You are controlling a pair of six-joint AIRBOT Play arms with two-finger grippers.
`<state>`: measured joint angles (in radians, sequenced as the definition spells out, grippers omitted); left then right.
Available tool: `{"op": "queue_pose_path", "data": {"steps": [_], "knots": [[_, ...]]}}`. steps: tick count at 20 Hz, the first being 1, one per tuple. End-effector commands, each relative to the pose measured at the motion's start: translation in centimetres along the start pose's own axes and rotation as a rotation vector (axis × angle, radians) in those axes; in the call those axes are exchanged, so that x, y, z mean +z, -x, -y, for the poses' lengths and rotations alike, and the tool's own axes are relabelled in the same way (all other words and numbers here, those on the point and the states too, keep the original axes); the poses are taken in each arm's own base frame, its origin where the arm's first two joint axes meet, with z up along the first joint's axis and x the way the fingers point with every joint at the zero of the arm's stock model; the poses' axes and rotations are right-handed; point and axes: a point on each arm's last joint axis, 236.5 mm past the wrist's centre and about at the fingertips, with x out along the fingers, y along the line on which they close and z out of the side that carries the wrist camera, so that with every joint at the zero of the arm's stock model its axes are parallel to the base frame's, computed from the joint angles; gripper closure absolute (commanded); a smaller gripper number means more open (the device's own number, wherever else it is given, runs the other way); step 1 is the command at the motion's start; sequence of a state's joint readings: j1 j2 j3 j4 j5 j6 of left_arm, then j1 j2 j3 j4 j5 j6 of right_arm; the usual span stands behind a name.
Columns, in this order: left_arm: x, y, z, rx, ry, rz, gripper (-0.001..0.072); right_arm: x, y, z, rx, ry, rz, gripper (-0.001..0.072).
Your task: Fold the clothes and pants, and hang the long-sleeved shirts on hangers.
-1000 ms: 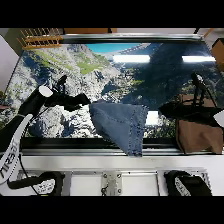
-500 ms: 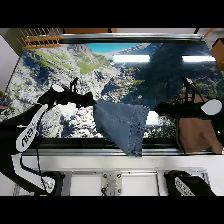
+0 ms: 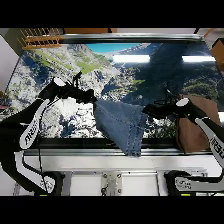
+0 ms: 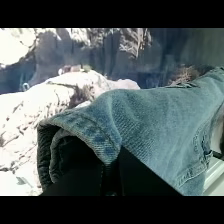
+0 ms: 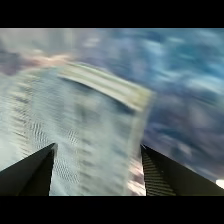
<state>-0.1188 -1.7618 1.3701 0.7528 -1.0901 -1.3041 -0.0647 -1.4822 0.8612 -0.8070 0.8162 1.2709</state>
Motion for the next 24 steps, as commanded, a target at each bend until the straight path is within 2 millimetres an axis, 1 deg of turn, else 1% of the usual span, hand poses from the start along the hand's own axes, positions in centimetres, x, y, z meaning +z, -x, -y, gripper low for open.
{"op": "queue_pose_path", "data": {"steps": [1, 2, 3, 4, 5, 6, 7, 8, 9, 10, 11, 12, 13, 14, 15, 16, 17, 18, 19, 20, 21, 22, 24], "knots": [[-0.1, 0.1, -0.1, 0.01, -0.009, -0.006, 0.0685, -0.4, -2.5, -1.5, 0.05, 0.023, -0.004, 0.0126], [-0.1, 0.1, -0.1, 0.009, -0.009, -0.007, 0.0685, -0.3, -2.8, -2.0, 0.044, 0.045, 0.008, 0.0134], [-0.1, 0.1, 0.0, 0.007, -0.007, -0.008, 0.0685, -0.2, -2.9, -2.2, 0.043, 0.055, 0.014, 0.0302], [0.0, 0.5, 0.2, 0.009, -0.003, -0.001, 0.0686, 0.2, -2.6, -2.7, 0.052, 0.087, 0.02, 0.0665], [0.4, 1.5, 1.1, 0.007, -0.022, 0.026, 0.0687, 1.1, -1.7, -3.6, 0.063, 0.108, 0.047, 0.0674], [1.1, 3.1, 2.0, 0.022, -0.061, 0.071, 0.0687, 2.4, -0.2, -5.1, 0.084, 0.16, 0.086, 0.0674], [2.0, 5.6, 3.3, 0.059, -0.13, 0.13, 0.0687, 4.1, 2.2, -7.2, 0.112, 0.244, 0.141, 0.0674], [2.7, 8.6, 4.9, 0.093, -0.206, 0.185, 0.0687, 5.8, 5.6, -10.2, 0.147, 0.338, 0.211, 0.0674], [2.9, 12.1, 7.5, 0.111, -0.288, 0.241, 0.0687, 7.2, 9.9, -13.5, 0.185, 0.421, 0.289, 0.0674], [2.3, 15.7, 10.7, 0.115, -0.368, 0.295, 0.0686, 7.9, 14.1, -16.7, 0.217, 0.497, 0.363, 0.0674], [1.3, 19.0, 13.7, 0.117, -0.439, 0.351, 0.0686, 7.9, 18.8, -19.8, 0.247, 0.577, 0.442, 0.0674], [0.0, 22.0, 16.6, 0.114, -0.504, 0.414, 0.0686, 7.4, 22.9, -22.4, 0.271, 0.637, 0.514, 0.0674], [-1.7, 25.2, 19.4, 0.109, -0.572, 0.488, 0.0686, 6.4, 26.9, -24.6, 0.295, 0.68, 0.588, 0.0674], [-3.6, 27.7, 21.7, 0.101, -0.626, 0.556, 0.0686, 5.3, 30.1, -26.1, 0.312, 0.708, 0.651, 0.0674], [-5.8, 30.2, 23.5, 0.097, -0.674, 0.623, 0.0686, 3.9, 32.8, -27.2, 0.329, 0.727, 0.703, 0.0674], [-7.8, 32.1, 24.8, 0.086, -0.697, 0.679, 0.0686, 2.4, 34.6, -27.8, 0.337, 0.745, 0.734, 0.0674], [-9.7, 33.8, 25.6, 0.076, -0.696, 0.736, 0.0686, 1.1, 36.0, -28.0, 0.339, 0.742, 0.748, 0.0674], [-11.4, 35.0, 25.9, 0.061, -0.681, 0.775, 0.0686, 0.0, 36.8, -27.8, 0.332, 0.73, 0.747, 0.0674], [-12.9, 35.6, 25.8, 0.048, -0.66, 0.795, 0.0686, -1.0, 37.0, -27.5, 0.325, 0.71, 0.728, 0.0674], [-14.1, 35.5, 25.5, 0.032, -0.629, 0.797, 0.0686, -1.8, 37.0, -26.9, 0.308, 0.686, 0.701, 0.0674], [-15.2, 35.1, 25.1, 0.008, -0.595, 0.784, 0.0686, -2.6, 36.5, -26.2, 0.291, 0.659, 0.658, 0.0674], [-15.8, 34.2, 24.5, -0.008, -0.56, 0.763, 0.0686, -3.3, 35.8, -25.7, 0.28, 0.635, 0.611, 0.0675], [-16.3, 31.1, 22.7, -0.014, -0.488, 0.684, 0.0686, -4.2, 34.0, -24.5, 0.267, 0.59, 0.511, 0.0675]]}}
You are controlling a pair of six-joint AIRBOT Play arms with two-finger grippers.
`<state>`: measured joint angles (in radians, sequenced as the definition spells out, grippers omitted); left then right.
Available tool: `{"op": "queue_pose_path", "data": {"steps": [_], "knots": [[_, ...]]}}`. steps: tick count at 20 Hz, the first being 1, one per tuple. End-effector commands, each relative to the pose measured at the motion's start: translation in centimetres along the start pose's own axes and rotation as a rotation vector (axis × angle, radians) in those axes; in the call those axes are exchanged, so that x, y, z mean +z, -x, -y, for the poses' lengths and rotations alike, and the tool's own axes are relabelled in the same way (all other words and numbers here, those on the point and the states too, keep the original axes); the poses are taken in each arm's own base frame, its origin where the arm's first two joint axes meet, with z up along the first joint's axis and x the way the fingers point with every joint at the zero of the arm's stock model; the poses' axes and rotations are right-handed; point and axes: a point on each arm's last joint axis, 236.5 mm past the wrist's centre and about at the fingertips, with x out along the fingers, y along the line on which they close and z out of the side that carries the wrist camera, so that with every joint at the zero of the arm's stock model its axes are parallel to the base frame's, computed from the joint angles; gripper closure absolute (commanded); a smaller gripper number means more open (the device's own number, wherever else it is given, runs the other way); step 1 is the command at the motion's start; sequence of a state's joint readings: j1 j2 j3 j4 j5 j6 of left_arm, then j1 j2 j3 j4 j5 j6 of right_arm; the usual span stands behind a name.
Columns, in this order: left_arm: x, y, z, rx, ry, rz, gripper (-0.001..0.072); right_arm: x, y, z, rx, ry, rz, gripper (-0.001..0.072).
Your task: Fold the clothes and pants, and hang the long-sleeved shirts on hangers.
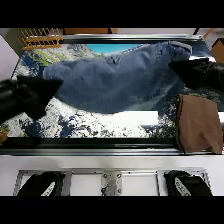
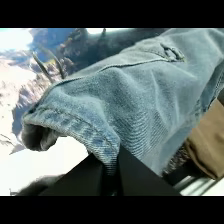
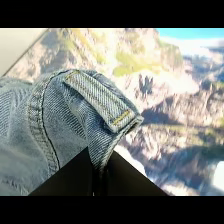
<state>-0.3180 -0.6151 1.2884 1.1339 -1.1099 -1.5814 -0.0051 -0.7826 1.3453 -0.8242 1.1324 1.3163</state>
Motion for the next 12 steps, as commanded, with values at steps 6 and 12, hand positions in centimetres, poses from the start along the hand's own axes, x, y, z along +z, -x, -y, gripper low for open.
{"op": "queue_pose_path", "data": {"steps": [6, 12], "knots": [[-12.9, -13.8, -9.8, 0.183, 0.226, -0.323, 0.0685, -12.0, -7.2, 8.9, -0.135, -0.303, -0.407, 0.0675], [-12.4, -28.7, -21.0, 0.297, 0.321, -0.429, 0.0229, -10.7, -18.7, 21.7, -0.291, -0.378, -0.221, 0.0117]]}}
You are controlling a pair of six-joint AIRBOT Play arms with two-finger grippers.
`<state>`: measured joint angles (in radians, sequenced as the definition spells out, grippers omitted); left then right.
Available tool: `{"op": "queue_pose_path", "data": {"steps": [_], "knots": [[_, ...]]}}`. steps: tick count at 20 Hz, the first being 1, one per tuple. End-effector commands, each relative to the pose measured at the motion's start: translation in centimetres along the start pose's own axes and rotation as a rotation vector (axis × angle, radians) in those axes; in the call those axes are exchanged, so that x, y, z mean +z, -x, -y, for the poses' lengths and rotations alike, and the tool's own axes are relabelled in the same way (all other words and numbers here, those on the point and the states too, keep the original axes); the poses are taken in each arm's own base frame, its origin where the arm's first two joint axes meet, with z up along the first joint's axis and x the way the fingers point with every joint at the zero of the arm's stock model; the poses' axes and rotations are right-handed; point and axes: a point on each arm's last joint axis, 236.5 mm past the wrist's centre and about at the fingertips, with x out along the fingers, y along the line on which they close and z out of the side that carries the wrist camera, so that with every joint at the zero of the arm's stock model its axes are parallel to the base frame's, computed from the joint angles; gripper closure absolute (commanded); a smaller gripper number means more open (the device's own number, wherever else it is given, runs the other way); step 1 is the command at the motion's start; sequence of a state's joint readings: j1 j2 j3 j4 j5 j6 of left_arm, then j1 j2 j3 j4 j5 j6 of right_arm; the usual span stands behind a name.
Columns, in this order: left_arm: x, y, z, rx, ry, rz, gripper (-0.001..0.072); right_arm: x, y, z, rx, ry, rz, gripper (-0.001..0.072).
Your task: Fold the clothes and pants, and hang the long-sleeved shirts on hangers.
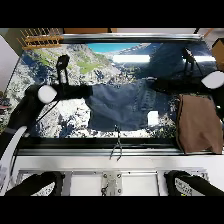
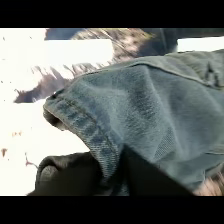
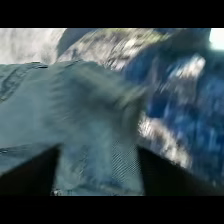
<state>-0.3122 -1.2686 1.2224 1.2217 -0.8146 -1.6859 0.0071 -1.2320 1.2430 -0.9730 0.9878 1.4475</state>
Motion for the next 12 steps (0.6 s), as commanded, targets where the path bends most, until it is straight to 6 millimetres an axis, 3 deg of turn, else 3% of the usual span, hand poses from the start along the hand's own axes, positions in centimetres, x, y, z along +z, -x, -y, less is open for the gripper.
{"op": "queue_pose_path", "data": {"steps": [1, 2, 4, 6, 7, 9, 12], "knots": [[4.0, -7.0, -3.9, 0.059, 0.065, -0.122, 0.0003, 6.3, -4.5, 3.2, -0.024, -0.063, 0.166, 0.0076], [5.1, -6.8, -4.8, 0.068, 0.077, -0.174, 0.0006, 8.0, -3.8, 3.3, -0.022, -0.062, 0.208, 0.0076], [6.8, -4.6, -7.0, 0.092, 0.094, -0.227, 0.0007, 11.1, -0.7, 3.8, -0.032, -0.059, 0.295, 0.0085], [7.2, -1.8, -9.2, 0.114, 0.091, -0.252, 0.0006, 11.8, 3.0, 3.8, -0.041, -0.052, 0.336, 0.0085], [6.2, -0.6, -10.2, 0.125, 0.101, -0.277, 0.0007, 11.1, 4.4, 3.4, -0.04, -0.029, 0.319, 0.0085], [2.5, 0.6, -11.9, 0.15, 0.162, -0.339, 0.0006, 7.9, 6.4, 1.8, -0.031, 0.068, 0.238, 0.0085], [-6.9, 0.1, -13.7, 0.181, 0.258, -0.468, 0.0006, 1.7, 7.6, -0.5, 0.006, 0.125, 0.107, 0.0086]]}}
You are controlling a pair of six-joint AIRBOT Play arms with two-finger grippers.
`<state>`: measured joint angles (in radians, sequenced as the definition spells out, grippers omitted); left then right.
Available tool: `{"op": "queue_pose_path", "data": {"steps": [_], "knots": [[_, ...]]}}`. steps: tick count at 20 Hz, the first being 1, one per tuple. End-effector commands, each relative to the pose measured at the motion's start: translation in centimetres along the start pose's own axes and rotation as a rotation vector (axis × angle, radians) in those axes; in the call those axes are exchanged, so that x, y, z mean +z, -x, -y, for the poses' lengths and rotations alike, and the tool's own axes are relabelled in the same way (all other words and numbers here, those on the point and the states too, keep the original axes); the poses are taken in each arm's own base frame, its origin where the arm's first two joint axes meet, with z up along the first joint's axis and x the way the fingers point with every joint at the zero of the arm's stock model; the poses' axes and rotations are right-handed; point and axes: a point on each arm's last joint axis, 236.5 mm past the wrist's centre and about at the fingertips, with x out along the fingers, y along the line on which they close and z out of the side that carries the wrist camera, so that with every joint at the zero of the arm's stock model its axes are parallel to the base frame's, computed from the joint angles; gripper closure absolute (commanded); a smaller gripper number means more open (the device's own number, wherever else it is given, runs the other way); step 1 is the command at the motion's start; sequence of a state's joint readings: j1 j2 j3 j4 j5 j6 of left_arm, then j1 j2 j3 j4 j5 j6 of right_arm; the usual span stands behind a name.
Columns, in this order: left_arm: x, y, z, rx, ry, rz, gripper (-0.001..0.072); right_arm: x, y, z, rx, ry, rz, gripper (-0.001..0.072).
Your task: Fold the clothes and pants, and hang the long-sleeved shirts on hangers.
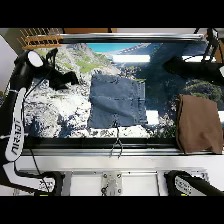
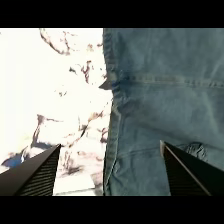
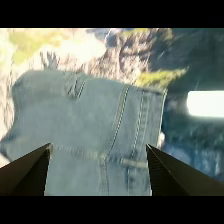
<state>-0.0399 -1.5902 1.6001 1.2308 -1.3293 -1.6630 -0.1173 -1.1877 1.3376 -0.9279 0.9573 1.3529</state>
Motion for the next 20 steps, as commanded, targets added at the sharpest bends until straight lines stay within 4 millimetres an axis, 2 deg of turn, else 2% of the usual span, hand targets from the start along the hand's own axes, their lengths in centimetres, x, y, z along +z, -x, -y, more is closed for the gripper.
{"op": "queue_pose_path", "data": {"steps": [1, 3, 4, 6, 8, 10, 15, 16, 18, 19, 20], "knots": [[-9.7, -4.0, -3.4, 0.021, 0.099, -0.163, 0.0006, -5.9, 3.2, -2.5, 0.045, 0.07, -0.124, 0.0086], [-15.1, -7.1, -3.4, -0.028, 0.191, -0.206, 0.0006, -8.1, 3.9, -3.5, 0.065, 0.068, -0.139, 0.0085], [-16.8, -8.3, -3.3, -0.06, 0.248, -0.2, 0.0006, -9.0, 4.2, -3.7, 0.069, 0.069, -0.146, 0.0086], [-18.3, -9.9, -2.7, -0.131, 0.35, -0.159, 0.0006, -10.2, 4.4, -4.2, 0.084, 0.067, -0.157, 0.0085], [-18.8, -10.7, -1.8, -0.187, 0.372, -0.136, 0.0007, -10.5, 4.4, -4.7, 0.095, 0.072, -0.164, 0.0086], [-18.6, -11.5, -1.6, -0.173, 0.348, -0.104, 0.0007, -10.2, 4.4, -5.5, 0.126, 0.052, -0.15, 0.0086], [-16.5, -13.1, 2.3, -0.187, 0.238, -0.079, 0.0007, -9.7, 4.4, -6.1, 0.151, 0.032, -0.13, 0.0086], [-16.4, -13.5, 3.0, -0.192, 0.225, -0.098, 0.0057, -9.7, 4.5, -6.1, 0.152, 0.032, -0.132, 0.0086], [-16.8, -14.1, 4.2, -0.199, 0.192, -0.155, 0.0251, -9.9, 4.5, -6.1, 0.152, 0.031, -0.141, 0.0086], [-17.1, -14.3, 4.5, -0.197, 0.172, -0.175, 0.0391, -10.2, 4.5, -5.9, 0.146, 0.037, -0.153, 0.0086], [-17.2, -14.3, 4.6, -0.189, 0.148, -0.181, 0.0623, -10.7, 4.5, -5.4, 0.124, 0.052, -0.172, 0.0086]]}}
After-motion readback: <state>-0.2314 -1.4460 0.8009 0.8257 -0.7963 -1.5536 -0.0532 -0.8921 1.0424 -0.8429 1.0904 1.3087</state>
